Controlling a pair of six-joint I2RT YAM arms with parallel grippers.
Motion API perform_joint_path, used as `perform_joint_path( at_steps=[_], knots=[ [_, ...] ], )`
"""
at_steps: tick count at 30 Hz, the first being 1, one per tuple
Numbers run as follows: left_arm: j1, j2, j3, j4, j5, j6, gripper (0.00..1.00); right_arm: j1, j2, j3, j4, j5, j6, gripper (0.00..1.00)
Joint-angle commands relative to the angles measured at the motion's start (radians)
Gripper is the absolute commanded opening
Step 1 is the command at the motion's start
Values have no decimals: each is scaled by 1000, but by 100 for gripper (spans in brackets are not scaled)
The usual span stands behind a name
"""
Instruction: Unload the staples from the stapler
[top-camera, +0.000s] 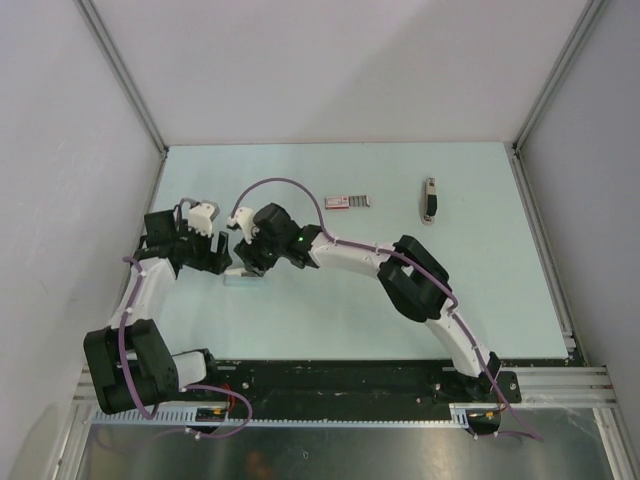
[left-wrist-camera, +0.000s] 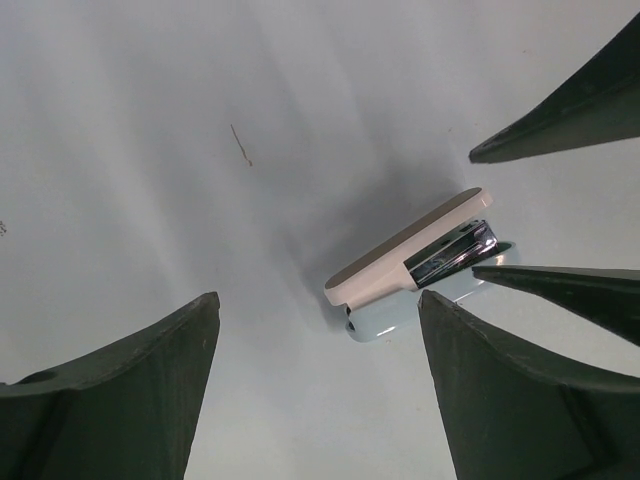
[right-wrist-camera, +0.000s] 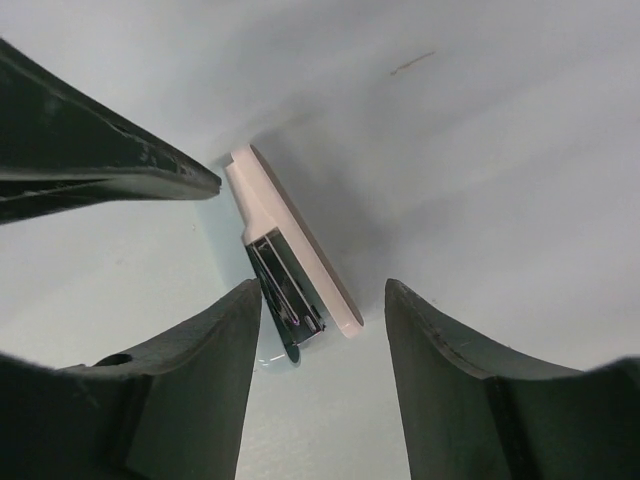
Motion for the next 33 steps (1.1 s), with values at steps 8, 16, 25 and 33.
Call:
perform_joint_path(
  at_steps=[8,16,25,33],
  knots=[
    [37,-9,37,-37,55,-4,84,1,69,45,-29,35,-58,54],
    [52,-20,44,-53,55,-5,84,-1,93,42,-27,3,-52,43],
    [67,-6,69,-67,29,4,83,16,78,-50,-16,-15,4,21],
    [69,-17,106,-98,36,8,83,36,31,-147,23,54,52,35]
  ],
)
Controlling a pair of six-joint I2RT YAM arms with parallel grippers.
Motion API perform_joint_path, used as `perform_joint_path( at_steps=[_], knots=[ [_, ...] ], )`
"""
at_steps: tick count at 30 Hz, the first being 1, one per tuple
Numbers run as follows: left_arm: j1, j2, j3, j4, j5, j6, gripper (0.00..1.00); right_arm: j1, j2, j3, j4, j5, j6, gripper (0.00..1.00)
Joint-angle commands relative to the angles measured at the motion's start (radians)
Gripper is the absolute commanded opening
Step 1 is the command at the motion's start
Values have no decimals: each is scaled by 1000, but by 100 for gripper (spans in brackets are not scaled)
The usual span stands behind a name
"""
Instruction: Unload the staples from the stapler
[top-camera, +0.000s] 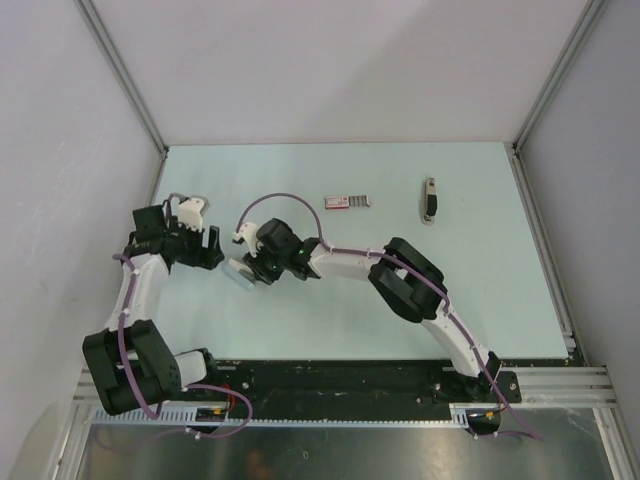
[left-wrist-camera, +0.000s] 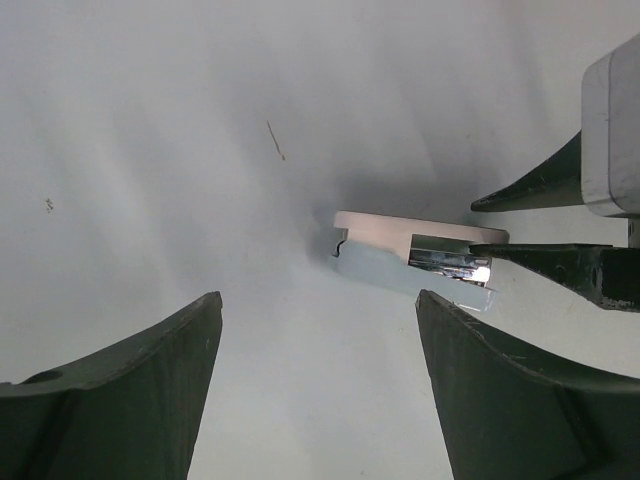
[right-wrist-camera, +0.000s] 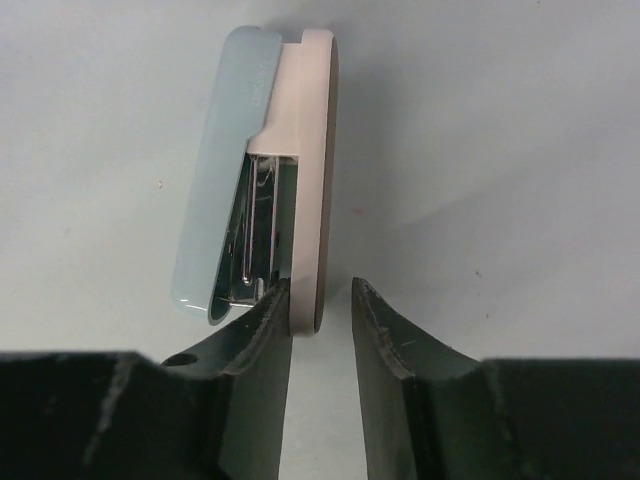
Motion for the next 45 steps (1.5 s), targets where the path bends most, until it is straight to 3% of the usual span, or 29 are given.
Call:
perform_joint_path(
  at_steps=[1,5,9,18,22,34,45],
  knots=[
    [10,-20,38,-27,30,9,83,17,-31,-71,-15,54,54,33],
    [10,-37,24,-39,28,22,83,22,-58,-109,54,112,93,19],
    [10,-51,15,-61,34,46,85,46,-71,-102,85,267,144,2],
    [-34,-26,36,-92,64,58,88,154,-92,-67,110,758,416,0],
    [-42,-6,42,-104,122,63,89,181,-134,-80,140,883,482,0],
    [-41,95,86,-134,425,13,93,147,-300,-202,260,888,639,0],
    [-24,166,126,-135,617,-39,99,145,-338,-256,284,831,679,0]
  ],
)
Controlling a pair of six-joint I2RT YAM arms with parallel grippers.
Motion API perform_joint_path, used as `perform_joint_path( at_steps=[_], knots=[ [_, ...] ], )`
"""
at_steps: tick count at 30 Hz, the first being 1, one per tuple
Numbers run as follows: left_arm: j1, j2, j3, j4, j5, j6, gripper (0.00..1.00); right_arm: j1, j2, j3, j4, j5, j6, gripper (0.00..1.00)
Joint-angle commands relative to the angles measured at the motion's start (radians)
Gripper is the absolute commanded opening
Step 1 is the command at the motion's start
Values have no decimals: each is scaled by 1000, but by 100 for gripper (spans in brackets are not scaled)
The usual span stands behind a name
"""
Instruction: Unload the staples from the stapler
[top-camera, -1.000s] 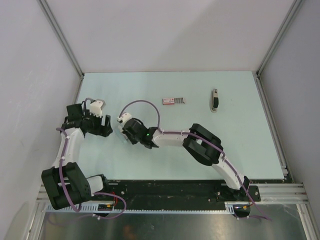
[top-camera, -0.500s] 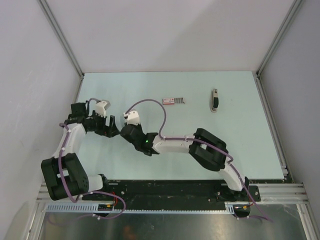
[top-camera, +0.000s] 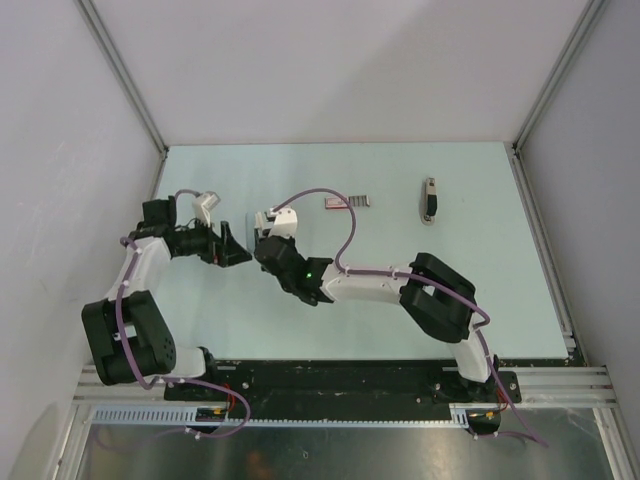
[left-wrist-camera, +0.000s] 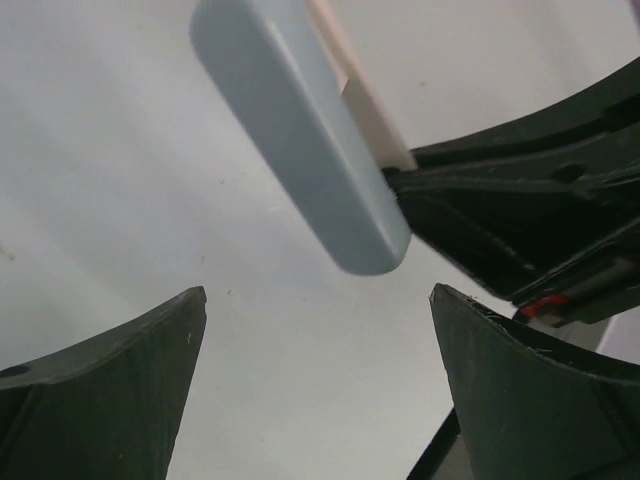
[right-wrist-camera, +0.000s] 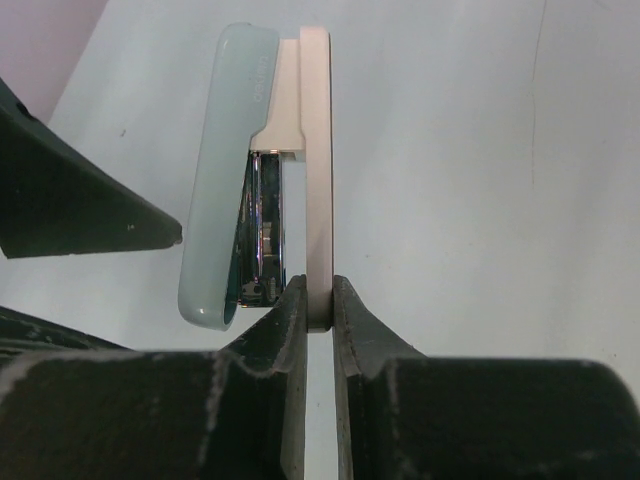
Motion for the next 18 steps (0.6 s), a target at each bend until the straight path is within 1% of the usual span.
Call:
perform_joint_path(
  at_steps=[1,8,11,12,18],
  knots=[
    [10,27,46,-9,162,-19,99,6,-61,-15,66,-5,43,0],
    [13,54,40,-9,190,-22,99,18,-65,-18,102,-32,31,0],
    [13,59,35,-9,195,-22,97,21,-64,-18,122,-41,31,0],
    [12,62,34,-9,199,-22,94,22,-63,-18,129,-44,30,0],
    [13,75,33,-9,225,-20,72,26,-56,-18,132,-59,33,0]
  ],
)
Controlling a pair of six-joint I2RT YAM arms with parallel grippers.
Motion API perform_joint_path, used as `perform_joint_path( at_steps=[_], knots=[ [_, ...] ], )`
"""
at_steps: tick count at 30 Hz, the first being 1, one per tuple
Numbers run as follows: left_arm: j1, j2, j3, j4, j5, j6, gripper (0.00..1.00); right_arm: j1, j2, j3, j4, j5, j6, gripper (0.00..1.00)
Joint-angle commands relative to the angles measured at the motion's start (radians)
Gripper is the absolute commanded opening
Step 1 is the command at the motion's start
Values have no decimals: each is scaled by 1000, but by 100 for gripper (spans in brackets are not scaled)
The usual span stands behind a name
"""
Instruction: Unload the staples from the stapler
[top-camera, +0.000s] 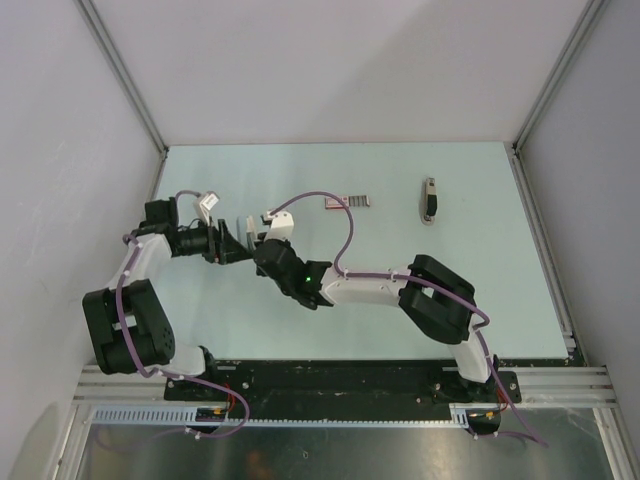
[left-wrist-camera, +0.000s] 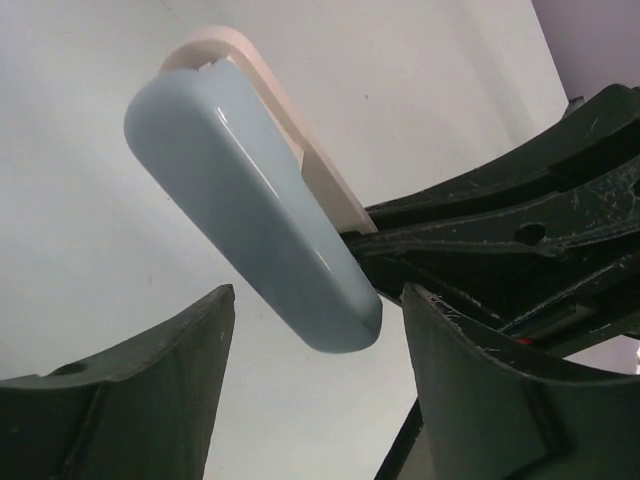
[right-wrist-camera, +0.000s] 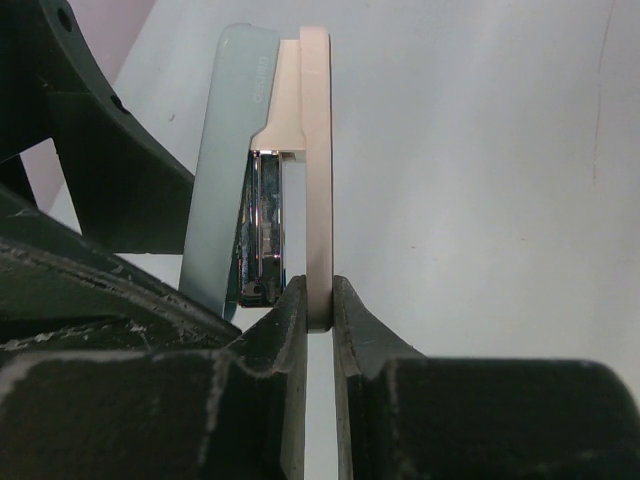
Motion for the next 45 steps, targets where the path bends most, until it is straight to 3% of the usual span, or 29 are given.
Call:
perform_joint_path(
  at_steps=[1,11,17,35,45],
  knots=[
    [6,10,24,-8,87,19,68,8,-56,4,75,3,19,0],
    [15,-22,12,-9,62,34,23,1,-56,4,71,-6,4,0],
    [33,-38,14,-20,20,56,10,-20,-54,-4,46,-26,-13,0],
    [58,-44,14,-166,-42,194,12,-83,-55,-65,90,0,-169,0],
    [60,-49,26,-178,-310,346,12,-5,-64,-113,236,95,-455,0]
  ],
)
